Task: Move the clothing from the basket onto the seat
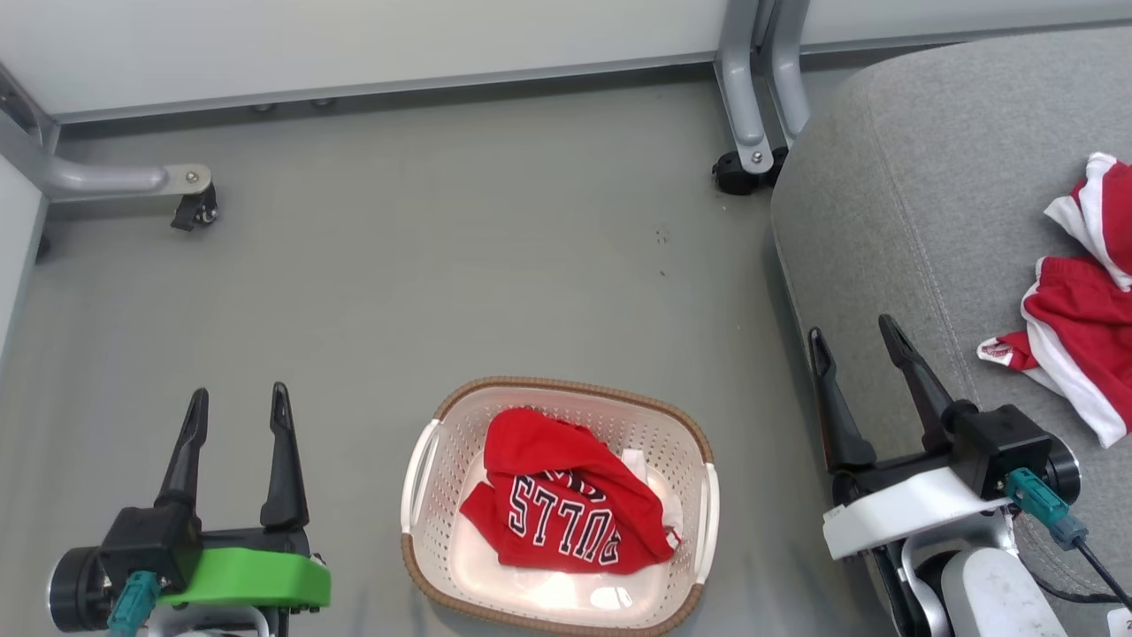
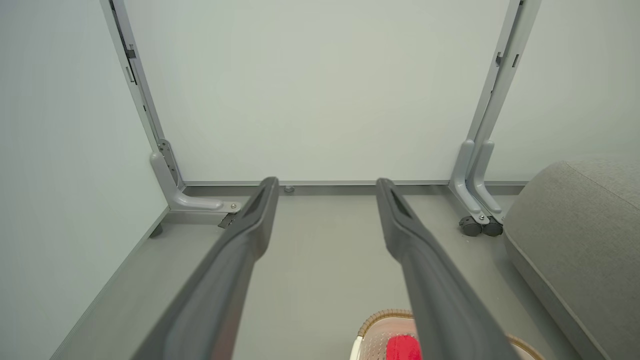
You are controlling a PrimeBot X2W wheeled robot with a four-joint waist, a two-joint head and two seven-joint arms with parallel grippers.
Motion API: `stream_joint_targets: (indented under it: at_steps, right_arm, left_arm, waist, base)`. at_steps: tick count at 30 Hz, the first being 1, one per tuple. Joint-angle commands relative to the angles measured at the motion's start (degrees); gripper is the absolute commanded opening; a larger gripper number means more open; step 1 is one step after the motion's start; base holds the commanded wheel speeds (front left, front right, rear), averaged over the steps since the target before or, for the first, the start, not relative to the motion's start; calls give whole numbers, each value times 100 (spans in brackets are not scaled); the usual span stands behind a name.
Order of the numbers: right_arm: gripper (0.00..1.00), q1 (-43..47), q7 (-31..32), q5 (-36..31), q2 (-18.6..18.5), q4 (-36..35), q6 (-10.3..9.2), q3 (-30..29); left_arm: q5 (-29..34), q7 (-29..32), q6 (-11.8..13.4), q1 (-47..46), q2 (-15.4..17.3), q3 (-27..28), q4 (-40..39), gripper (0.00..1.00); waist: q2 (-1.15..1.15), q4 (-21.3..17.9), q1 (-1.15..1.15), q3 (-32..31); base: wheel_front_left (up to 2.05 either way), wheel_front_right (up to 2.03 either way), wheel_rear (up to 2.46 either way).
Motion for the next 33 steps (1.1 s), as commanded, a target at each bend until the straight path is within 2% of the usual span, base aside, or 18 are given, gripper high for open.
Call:
stream_joint_targets:
  at_steps: [1, 13, 33]
  right_arm:
    - [100, 122, 45, -42, -15, -5, 0, 16]
    - [100, 709, 278, 59, -15, -107, 0, 93]
    - [100, 912, 431, 131, -15, -253, 0, 149]
  left_arm:
    - [44, -16, -45, 124, -29, 39, 27, 100]
    - [382, -17, -290, 617, -270, 97, 323, 100]
    - [572, -17, -437, 720, -410, 275, 557, 100]
  waist:
    - [0, 16, 0, -222]
    - [0, -35, 0, -741]
    - [0, -61, 0, -860]
  base:
    - [0, 0, 0]
    - [0, 0, 0]
    - [0, 0, 0]
